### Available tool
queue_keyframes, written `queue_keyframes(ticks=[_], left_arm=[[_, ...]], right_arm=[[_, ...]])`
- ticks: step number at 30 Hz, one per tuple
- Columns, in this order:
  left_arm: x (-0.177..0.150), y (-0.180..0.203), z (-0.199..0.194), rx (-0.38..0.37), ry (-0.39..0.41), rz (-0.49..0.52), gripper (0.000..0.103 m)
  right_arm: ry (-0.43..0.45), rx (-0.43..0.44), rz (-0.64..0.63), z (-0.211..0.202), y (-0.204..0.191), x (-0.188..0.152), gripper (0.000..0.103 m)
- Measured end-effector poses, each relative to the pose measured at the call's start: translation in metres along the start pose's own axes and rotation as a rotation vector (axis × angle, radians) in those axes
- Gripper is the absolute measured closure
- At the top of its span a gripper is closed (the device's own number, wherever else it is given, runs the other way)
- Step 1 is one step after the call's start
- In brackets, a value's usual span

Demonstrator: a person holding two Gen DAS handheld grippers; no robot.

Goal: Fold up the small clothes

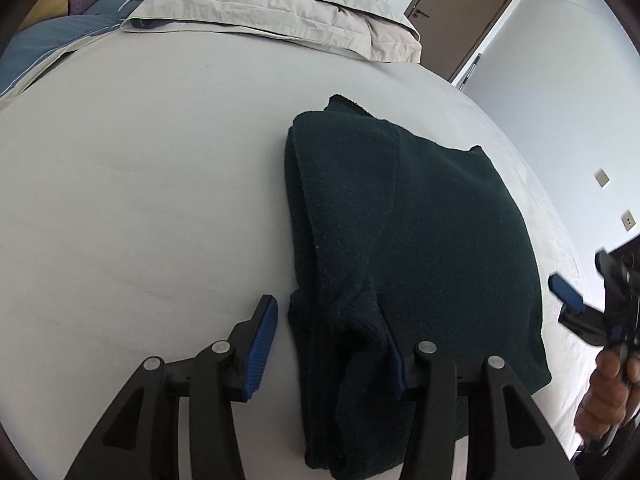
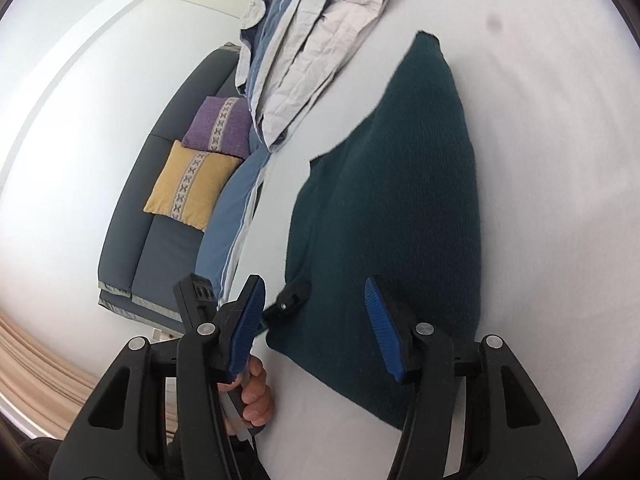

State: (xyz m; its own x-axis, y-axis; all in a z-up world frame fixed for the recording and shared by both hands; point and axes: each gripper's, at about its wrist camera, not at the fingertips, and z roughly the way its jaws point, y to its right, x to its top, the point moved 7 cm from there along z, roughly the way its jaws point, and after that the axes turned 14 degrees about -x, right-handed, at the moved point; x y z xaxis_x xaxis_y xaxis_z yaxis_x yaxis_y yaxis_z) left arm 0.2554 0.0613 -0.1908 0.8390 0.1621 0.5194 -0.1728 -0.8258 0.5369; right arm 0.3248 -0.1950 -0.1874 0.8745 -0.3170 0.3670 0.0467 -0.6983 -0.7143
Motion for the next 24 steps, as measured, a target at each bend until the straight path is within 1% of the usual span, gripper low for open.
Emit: queue_keyframes(ticks=[1, 4, 6, 9, 12, 14, 15, 17, 18, 19, 20, 21, 22, 24], left_arm=[[0.001, 0.000, 0.001, 0.000, -0.006, 0.003, 0.048], [0.004, -0.001, 0.002, -0.004, -0.023, 0.001, 0.046], [0.004, 0.000, 0.004, 0.005, -0.034, 0.019, 0.045], [0.007, 0.000, 0.007, 0.007, -0.048, 0.031, 0.042], [0.010, 0.001, 0.011, 0.027, -0.062, 0.052, 0.038], [0.011, 0.003, 0.013, 0.038, -0.067, 0.063, 0.037], [0.011, 0.003, 0.013, 0.037, -0.067, 0.062, 0.037], [0.011, 0.003, 0.014, 0.035, -0.067, 0.066, 0.036], [0.011, 0.002, 0.014, 0.034, -0.067, 0.067, 0.036], [0.011, 0.001, 0.013, 0.035, -0.067, 0.069, 0.036], [0.011, 0.002, 0.013, 0.039, -0.068, 0.072, 0.036], [0.008, 0.003, 0.012, 0.044, -0.069, 0.075, 0.036], [0.008, 0.004, 0.012, 0.047, -0.070, 0.076, 0.036], [0.009, 0.005, 0.012, 0.055, -0.073, 0.080, 0.035]], right_arm=[[0.007, -0.006, 0.008, 0.003, -0.001, 0.012, 0.051], [0.000, 0.025, 0.036, 0.018, -0.007, 0.044, 0.051], [-0.016, 0.010, 0.058, 0.037, -0.004, 0.065, 0.051], [-0.063, -0.081, 0.102, 0.069, 0.018, 0.087, 0.053], [-0.036, -0.155, 0.152, 0.078, 0.037, 0.104, 0.054], [-0.034, -0.177, 0.153, 0.079, 0.036, 0.110, 0.053], [-0.023, -0.176, 0.132, 0.078, 0.029, 0.112, 0.053], [-0.011, -0.129, 0.095, 0.081, 0.012, 0.115, 0.051], [-0.021, -0.109, 0.086, 0.086, 0.006, 0.115, 0.051], [-0.032, -0.123, 0.071, 0.093, 0.002, 0.115, 0.048], [-0.041, -0.166, 0.053, 0.101, 0.002, 0.115, 0.047], [-0.060, -0.214, 0.044, 0.109, 0.008, 0.115, 0.047], [-0.083, -0.240, 0.045, 0.118, 0.016, 0.116, 0.047], [-0.095, -0.206, 0.098, 0.121, 0.029, 0.119, 0.050]])
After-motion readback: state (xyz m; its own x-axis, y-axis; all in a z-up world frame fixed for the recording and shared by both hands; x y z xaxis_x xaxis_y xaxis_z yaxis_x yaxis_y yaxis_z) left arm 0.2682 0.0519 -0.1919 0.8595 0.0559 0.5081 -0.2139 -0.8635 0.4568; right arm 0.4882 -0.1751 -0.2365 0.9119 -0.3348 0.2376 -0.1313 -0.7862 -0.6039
